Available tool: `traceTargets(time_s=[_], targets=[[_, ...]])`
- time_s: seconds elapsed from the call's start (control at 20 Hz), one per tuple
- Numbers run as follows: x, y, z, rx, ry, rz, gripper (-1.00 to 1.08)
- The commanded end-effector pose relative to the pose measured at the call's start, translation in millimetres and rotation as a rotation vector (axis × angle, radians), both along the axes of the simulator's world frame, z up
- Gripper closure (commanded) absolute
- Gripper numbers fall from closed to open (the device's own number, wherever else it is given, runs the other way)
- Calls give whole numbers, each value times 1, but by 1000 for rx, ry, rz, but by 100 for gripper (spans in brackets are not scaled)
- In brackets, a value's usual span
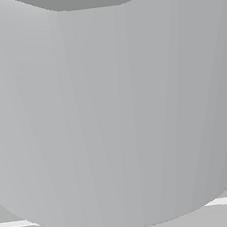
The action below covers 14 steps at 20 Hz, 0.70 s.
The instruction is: Insert the peg into the horizontal hole in a box.
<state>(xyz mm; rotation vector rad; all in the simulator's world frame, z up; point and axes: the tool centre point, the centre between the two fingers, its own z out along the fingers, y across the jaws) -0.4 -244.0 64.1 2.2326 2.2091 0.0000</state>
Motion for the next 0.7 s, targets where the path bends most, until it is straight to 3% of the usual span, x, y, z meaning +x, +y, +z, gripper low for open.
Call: traceTargets(time_s=[0.0,0.6,0.65], targets=[[0,0,-8,0,1,0,-92],[1,-1,-46,1,1,1,-92],[1,-1,-46,1,1,1,108]])
